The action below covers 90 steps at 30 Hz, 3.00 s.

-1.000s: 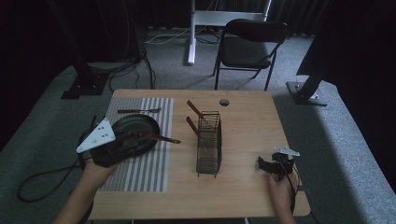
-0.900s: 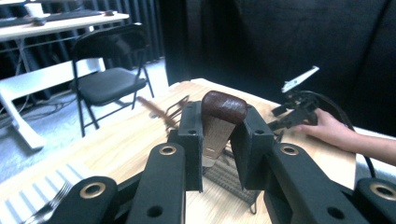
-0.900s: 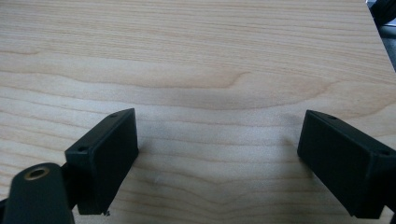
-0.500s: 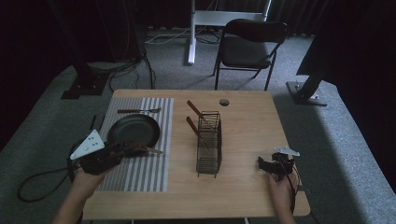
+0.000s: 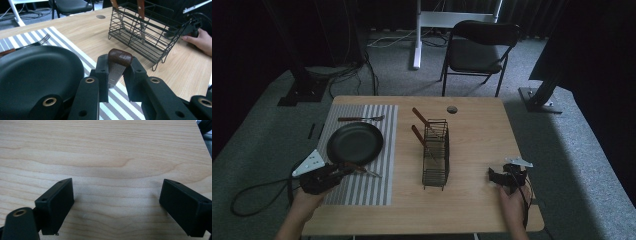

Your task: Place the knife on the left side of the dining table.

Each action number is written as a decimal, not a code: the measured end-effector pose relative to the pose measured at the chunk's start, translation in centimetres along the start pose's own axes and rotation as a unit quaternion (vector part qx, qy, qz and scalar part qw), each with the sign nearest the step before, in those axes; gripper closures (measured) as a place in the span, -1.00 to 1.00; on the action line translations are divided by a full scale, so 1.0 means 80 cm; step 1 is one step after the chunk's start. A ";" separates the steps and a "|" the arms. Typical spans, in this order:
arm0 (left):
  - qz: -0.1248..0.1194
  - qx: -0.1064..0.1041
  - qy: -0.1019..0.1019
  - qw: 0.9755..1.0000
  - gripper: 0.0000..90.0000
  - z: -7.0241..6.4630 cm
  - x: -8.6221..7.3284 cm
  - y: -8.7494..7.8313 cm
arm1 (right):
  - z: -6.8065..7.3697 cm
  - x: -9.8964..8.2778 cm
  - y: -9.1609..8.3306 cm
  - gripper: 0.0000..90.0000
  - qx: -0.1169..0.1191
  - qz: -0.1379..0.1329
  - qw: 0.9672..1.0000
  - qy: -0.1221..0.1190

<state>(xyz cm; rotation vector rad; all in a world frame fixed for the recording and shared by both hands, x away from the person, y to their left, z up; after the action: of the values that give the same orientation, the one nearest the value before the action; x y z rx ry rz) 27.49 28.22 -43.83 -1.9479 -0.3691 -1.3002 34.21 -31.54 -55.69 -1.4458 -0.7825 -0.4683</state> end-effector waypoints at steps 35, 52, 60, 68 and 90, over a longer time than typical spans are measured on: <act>0.046 0.082 -0.247 0.964 0.04 0.106 -0.106 0.007 | 0.000 0.000 0.000 -0.75 0.000 0.000 1.000 0.001; 0.062 0.200 -0.206 0.956 -0.57 0.108 -0.110 0.038 | 0.000 0.000 0.000 -0.75 0.000 0.000 1.000 0.001; 0.074 0.255 -0.157 0.951 -0.79 0.091 -0.108 0.039 | 0.000 0.000 0.000 -0.75 0.000 0.000 1.000 0.001; 0.093 0.308 -0.156 0.934 -1.00 0.067 -0.118 0.032 | 0.000 0.000 0.000 -0.75 0.000 0.000 1.000 0.001; 0.093 0.336 -0.161 0.923 -0.99 0.043 -0.140 0.022 | 0.000 0.000 0.000 -0.75 0.000 0.000 1.000 0.001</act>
<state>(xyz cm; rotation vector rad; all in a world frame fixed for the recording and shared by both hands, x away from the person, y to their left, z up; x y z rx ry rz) 25.87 31.36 -55.16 -1.5403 -0.6731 -0.6046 34.21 -31.53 -55.69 -1.4450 -0.7811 -0.4700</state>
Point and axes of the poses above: each handheld gripper's, and its own axes: y roughly forward along the jaws, x roughly out of its top, z roughly to its left, the point moved 1 cm from there along y, roughly forward along the jaws, and after that the axes turned 5 degrees about -y, right-handed, at the moved point
